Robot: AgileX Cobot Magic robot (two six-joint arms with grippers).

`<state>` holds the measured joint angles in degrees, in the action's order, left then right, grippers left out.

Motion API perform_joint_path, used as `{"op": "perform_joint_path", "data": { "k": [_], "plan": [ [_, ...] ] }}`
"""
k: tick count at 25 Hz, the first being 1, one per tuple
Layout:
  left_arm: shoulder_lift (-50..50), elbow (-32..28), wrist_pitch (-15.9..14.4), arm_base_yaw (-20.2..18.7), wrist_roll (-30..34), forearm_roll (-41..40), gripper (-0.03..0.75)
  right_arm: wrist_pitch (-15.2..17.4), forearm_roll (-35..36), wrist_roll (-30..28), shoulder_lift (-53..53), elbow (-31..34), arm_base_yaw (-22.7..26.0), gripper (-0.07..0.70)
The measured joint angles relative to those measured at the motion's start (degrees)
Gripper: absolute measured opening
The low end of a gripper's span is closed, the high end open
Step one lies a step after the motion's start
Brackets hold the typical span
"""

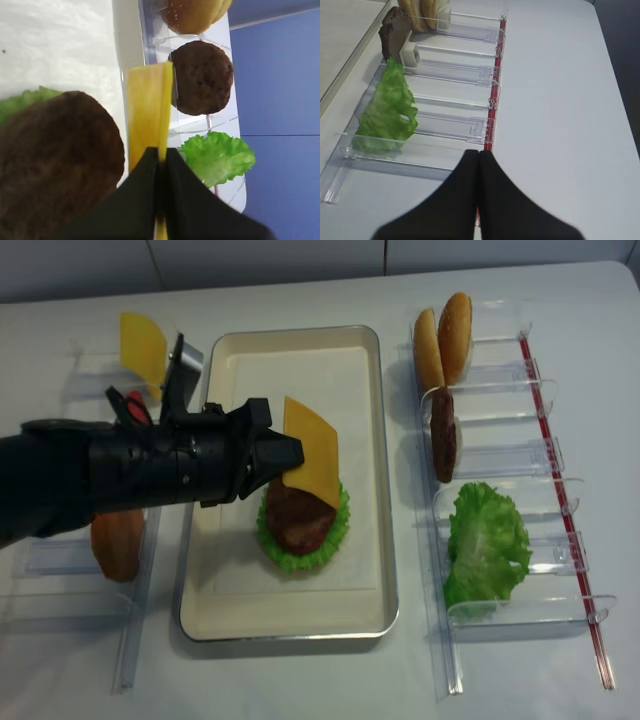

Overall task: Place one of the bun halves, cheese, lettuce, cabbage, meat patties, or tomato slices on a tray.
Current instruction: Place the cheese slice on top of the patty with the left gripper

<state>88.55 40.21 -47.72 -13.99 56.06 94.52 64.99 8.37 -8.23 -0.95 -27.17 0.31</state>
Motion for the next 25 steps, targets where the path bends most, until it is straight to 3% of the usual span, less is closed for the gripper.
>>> {"op": "perform_joint_path", "data": {
  "k": [5,16,25],
  "plan": [
    [0.68,0.00,-0.73,0.00,-0.32,-0.62,-0.001,0.00,0.00,0.00,0.00,0.00,0.00,0.098],
    [0.80,0.00,4.72,0.00,-5.21,-9.81,-0.001,0.00,0.00,0.23,0.00,0.00,0.00,0.098],
    [0.89,0.00,6.92,0.00,-7.68,-14.20,-0.001,0.00,0.00,0.35,0.00,0.00,0.00,0.098]
  ]
}}
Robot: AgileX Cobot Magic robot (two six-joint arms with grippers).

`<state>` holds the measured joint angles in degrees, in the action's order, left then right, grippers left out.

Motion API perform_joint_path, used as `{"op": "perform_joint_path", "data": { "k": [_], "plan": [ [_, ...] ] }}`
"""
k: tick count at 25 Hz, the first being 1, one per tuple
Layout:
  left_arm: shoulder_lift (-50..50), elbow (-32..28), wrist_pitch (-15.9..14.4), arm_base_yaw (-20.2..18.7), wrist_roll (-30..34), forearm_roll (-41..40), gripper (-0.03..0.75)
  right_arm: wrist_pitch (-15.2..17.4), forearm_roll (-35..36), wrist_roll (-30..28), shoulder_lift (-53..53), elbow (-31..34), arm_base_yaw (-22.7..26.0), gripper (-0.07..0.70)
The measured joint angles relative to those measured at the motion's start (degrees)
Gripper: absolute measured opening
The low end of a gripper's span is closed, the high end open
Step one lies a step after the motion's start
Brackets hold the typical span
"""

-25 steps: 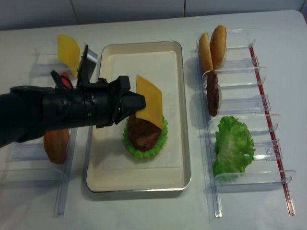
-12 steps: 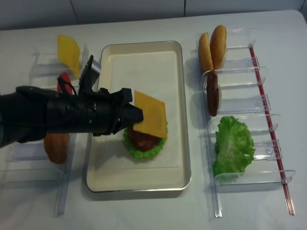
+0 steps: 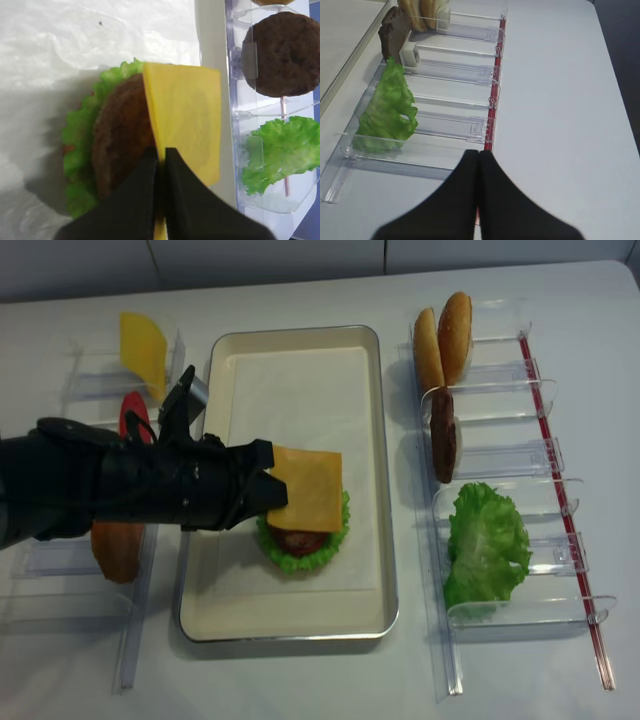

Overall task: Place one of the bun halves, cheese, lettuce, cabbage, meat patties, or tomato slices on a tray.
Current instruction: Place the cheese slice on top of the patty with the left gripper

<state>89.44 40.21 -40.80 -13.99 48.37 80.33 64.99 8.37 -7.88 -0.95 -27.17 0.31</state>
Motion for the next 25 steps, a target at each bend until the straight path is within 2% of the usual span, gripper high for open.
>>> {"op": "perform_joint_path", "data": {
  "k": [25],
  "plan": [
    [0.00,0.00,0.94,0.00,-1.44,-2.01,-0.002,0.15,0.08,-0.32,0.00,0.00,0.00,0.098]
  ]
}}
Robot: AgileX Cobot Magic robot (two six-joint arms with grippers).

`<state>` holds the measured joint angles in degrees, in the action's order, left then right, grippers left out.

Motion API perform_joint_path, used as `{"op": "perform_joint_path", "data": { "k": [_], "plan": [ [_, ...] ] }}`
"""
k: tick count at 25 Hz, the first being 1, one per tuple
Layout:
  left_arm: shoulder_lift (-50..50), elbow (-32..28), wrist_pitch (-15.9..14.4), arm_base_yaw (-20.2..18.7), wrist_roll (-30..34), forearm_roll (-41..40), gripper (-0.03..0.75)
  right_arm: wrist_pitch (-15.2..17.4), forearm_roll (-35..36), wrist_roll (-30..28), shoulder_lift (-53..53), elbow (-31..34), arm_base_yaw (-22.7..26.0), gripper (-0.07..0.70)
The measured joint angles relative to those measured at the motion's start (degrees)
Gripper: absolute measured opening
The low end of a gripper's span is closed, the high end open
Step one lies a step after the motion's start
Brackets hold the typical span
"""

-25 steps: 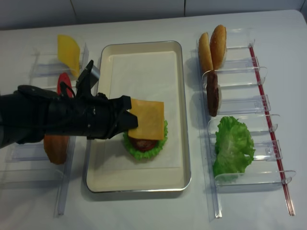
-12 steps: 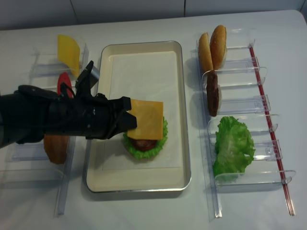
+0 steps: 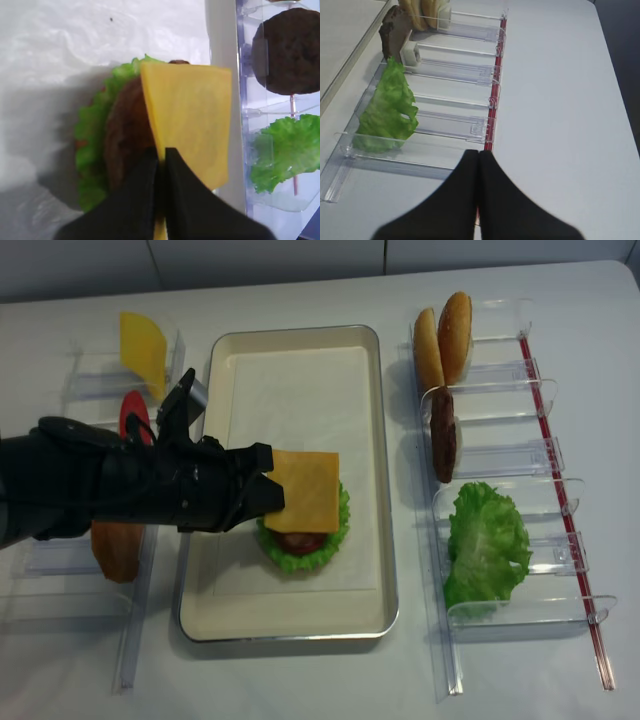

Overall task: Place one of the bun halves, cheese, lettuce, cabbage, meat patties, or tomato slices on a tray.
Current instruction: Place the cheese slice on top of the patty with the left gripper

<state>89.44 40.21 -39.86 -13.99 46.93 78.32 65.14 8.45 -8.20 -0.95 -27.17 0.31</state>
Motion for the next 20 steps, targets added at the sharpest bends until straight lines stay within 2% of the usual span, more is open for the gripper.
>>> {"op": "perform_joint_path", "data": {
  "k": [11,20],
  "plan": [
    [0.00,0.00,0.00,0.00,-0.45,-1.16,0.013,0.00,0.04,-0.03,0.00,0.00,0.00,0.098],
    [0.00,0.00,-1.05,0.00,-0.58,-1.03,0.245,0.00,0.13,-0.03,0.00,0.00,0.00,0.098]
  ]
}}
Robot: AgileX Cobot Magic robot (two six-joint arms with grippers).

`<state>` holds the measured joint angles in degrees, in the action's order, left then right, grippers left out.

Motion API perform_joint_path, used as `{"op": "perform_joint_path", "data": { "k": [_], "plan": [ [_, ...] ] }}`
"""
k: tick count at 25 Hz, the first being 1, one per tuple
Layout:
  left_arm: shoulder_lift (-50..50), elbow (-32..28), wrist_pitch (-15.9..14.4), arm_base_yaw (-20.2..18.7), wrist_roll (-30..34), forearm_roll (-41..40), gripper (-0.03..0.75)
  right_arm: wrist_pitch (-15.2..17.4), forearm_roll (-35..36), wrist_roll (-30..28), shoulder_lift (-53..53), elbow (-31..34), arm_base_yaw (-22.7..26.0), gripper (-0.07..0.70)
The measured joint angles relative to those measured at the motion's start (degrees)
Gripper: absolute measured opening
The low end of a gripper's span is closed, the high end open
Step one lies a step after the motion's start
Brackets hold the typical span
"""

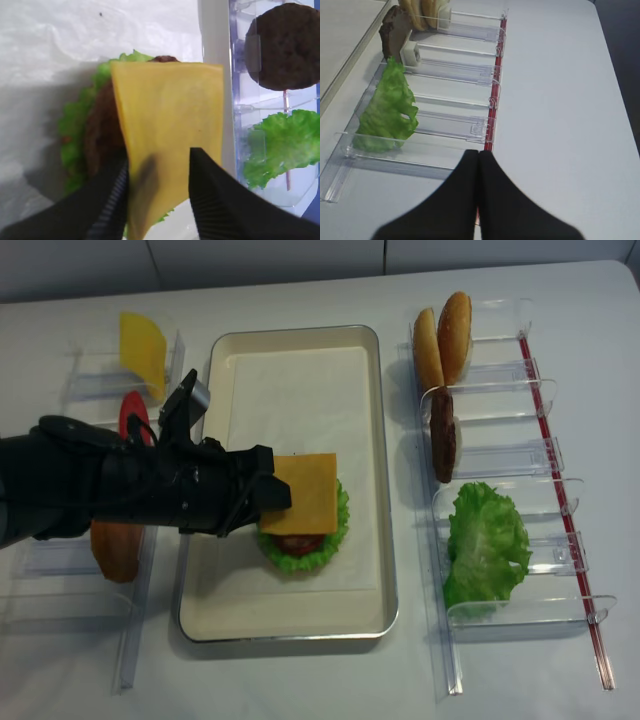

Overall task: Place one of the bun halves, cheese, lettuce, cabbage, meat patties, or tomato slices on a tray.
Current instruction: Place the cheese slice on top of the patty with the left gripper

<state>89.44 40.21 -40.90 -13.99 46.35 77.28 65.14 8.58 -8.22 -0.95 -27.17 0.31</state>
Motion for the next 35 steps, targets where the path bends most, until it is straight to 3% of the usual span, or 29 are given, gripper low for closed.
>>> {"op": "perform_joint_path", "data": {
  "k": [5,29,35],
  "plan": [
    [-0.32,0.00,-0.54,0.00,-0.52,0.39,0.283,0.00,0.00,0.00,0.00,0.00,0.00,0.098],
    [-0.37,2.25,-2.68,0.00,-5.88,-3.97,0.293,0.00,0.00,0.00,0.00,0.00,0.00,0.098],
    [-0.37,3.63,-3.13,0.00,-10.77,-9.90,0.293,0.00,0.00,0.00,0.00,0.00,0.00,0.098]
  ]
}}
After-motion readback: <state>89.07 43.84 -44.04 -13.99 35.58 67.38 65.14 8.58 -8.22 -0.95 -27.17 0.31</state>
